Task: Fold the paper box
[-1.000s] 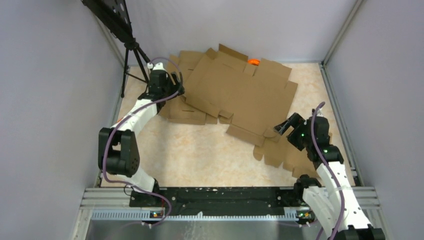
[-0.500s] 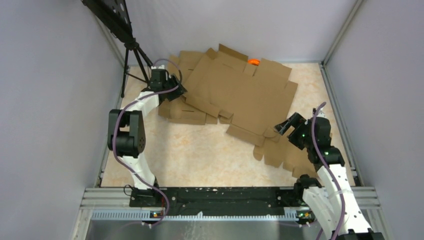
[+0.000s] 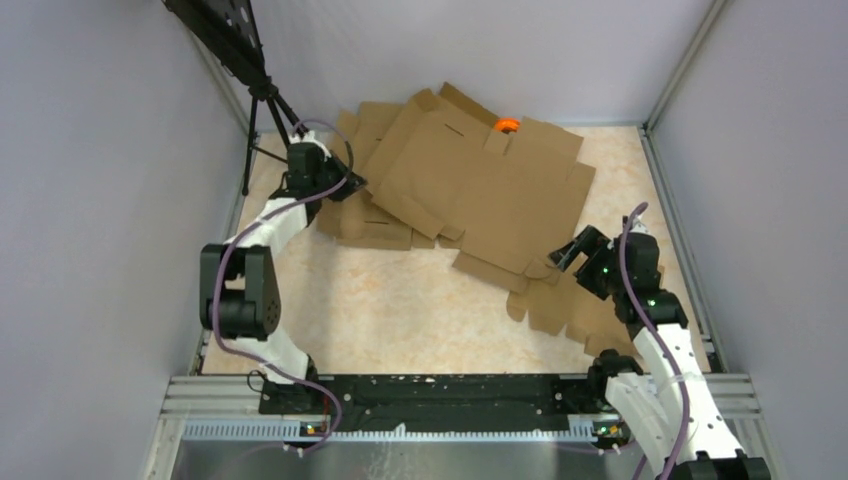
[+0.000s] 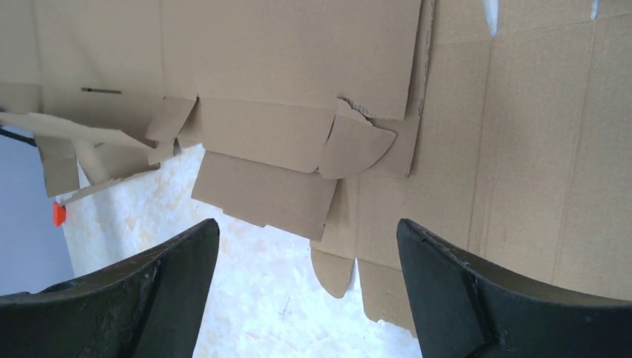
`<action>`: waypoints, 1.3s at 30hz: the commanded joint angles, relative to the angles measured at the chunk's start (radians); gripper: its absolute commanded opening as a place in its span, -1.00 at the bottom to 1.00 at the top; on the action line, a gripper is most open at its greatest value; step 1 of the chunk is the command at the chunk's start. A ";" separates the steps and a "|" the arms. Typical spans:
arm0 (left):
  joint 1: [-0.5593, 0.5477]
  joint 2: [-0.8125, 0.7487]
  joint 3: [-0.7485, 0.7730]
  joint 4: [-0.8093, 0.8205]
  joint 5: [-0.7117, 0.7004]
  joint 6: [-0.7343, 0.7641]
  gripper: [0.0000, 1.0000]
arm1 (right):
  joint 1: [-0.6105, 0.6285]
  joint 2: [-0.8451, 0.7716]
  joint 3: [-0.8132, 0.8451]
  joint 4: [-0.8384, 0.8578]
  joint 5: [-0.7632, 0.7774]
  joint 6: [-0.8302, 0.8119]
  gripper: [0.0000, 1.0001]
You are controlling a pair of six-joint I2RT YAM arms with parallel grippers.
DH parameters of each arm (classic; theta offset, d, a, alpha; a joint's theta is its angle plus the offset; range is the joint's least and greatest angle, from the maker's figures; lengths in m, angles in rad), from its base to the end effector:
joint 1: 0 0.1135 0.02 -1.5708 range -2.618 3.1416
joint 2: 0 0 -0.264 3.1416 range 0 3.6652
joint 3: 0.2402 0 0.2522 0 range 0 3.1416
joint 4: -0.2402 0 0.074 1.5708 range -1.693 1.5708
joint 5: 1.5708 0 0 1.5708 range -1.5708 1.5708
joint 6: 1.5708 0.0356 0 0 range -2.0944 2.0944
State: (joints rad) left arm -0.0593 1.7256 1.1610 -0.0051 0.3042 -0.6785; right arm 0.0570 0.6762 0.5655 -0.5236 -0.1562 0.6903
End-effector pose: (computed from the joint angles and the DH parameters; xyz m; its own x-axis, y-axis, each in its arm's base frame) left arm 0.3893 -0.0338 0.2357 -0.6127 -0.5635 -0.5542 -0.0979 0.7499 -0.6543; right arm 0.1515 0.0142 0.2466 -0.5717 0.5974 -0.5624 0.2369 0.7764 0.5840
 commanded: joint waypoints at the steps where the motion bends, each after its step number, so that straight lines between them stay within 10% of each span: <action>1: 0.001 -0.216 -0.075 0.113 0.108 -0.066 -1.00 | 0.008 0.006 0.059 0.023 -0.018 -0.029 0.75; 28: -0.017 -1.070 -0.811 -0.424 0.110 -0.125 -0.97 | 0.014 0.096 0.042 0.116 -0.193 -0.028 0.77; 39: -0.188 -1.018 -0.910 -0.288 -0.041 -0.200 -0.97 | 0.368 0.361 0.127 0.295 -0.063 -0.036 0.64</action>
State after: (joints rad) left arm -0.1364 0.6670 0.1989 -0.3576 0.3916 -0.8600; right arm 0.2989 0.9375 0.5983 -0.3534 -0.2852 0.6666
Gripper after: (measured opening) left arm 0.004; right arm 0.846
